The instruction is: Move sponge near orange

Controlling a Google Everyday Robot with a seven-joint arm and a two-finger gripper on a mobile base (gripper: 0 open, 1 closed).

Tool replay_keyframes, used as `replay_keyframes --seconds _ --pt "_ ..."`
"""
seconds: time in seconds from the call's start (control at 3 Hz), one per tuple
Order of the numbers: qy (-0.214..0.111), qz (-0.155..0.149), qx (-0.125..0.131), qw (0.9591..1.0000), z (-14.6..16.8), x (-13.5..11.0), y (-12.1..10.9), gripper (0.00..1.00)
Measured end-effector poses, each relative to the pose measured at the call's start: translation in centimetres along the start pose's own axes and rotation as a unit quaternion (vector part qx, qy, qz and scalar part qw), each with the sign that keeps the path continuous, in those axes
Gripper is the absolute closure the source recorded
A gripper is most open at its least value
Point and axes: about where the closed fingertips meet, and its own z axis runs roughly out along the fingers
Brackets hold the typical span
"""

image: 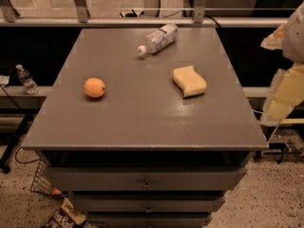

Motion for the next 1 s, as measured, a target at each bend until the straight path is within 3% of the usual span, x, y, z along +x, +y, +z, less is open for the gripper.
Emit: replay_keyframes --seconds 0.33,0.67,1.0 --pt "0.0 0.0 0.0 1.0 0.0 0.0 0.0 0.0" --pt "-0.018 0.028 -0.003 0.9995 1.4 0.1 -0.3 0.0" --pt "-0.067 0.07 -0.015 0.9952 5.5 0.5 -2.9 0.0"
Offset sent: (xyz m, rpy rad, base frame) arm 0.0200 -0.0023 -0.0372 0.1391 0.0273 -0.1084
